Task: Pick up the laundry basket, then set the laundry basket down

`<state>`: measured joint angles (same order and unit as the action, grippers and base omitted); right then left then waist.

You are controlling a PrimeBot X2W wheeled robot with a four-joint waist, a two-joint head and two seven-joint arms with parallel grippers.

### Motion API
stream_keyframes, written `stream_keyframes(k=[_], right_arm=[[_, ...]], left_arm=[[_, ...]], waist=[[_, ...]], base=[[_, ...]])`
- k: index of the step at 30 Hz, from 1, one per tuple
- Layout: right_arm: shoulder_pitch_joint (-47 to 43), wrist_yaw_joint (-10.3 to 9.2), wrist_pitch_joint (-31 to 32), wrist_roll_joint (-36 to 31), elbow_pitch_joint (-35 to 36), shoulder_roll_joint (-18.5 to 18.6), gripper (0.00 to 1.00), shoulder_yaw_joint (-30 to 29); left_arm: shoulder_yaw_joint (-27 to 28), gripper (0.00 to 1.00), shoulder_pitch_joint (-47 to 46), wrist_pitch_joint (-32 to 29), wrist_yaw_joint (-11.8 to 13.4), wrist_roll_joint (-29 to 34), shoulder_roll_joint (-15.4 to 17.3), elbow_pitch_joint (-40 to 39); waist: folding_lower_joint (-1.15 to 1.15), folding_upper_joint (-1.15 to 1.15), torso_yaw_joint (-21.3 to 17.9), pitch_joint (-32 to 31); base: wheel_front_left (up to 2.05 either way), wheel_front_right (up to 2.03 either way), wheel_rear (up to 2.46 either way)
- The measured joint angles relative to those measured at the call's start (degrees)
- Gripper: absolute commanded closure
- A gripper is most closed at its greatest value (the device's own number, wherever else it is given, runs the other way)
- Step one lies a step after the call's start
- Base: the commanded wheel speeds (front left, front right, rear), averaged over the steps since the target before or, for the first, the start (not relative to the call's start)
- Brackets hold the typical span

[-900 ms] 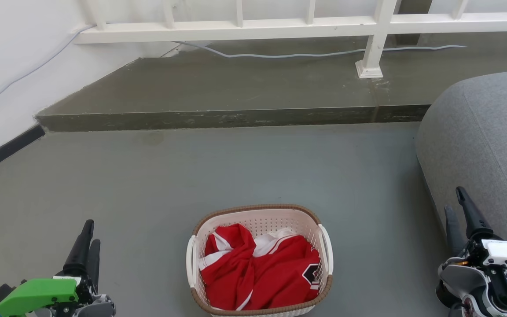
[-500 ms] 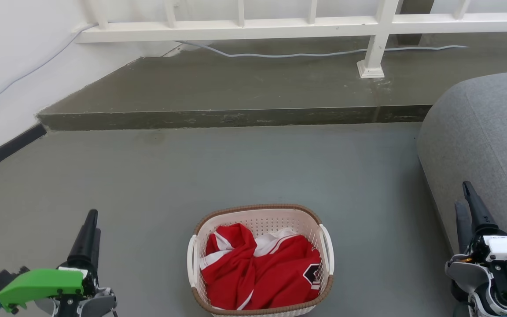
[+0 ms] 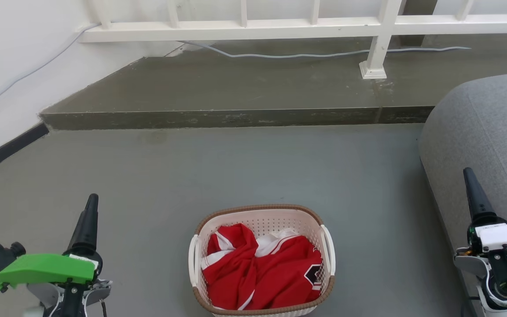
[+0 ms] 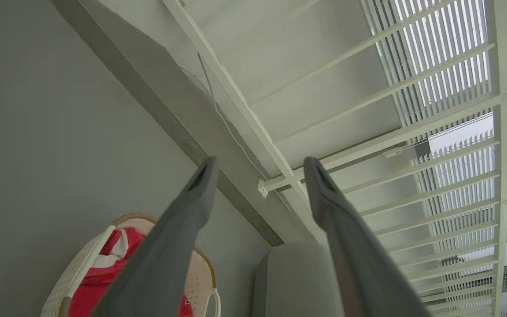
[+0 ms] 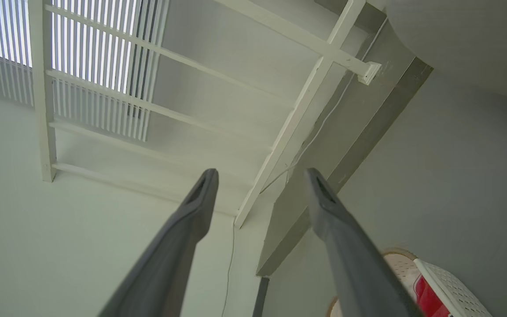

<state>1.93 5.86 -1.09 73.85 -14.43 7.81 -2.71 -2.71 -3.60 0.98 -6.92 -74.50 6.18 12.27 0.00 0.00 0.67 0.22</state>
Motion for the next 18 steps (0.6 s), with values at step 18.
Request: stream_keyframes(k=[18], right_arm=[[0.6,-4.47,-3.5,-20.4,2.8,3.4,0.0,6.1]], left_arm=[[-6.2,0.0,-2.2,3.5,3.5,18.4,1.9,-3.5]], waist=[[0.0,0.0,0.2,0.0]], base=[[0.0,0.0,0.0]])
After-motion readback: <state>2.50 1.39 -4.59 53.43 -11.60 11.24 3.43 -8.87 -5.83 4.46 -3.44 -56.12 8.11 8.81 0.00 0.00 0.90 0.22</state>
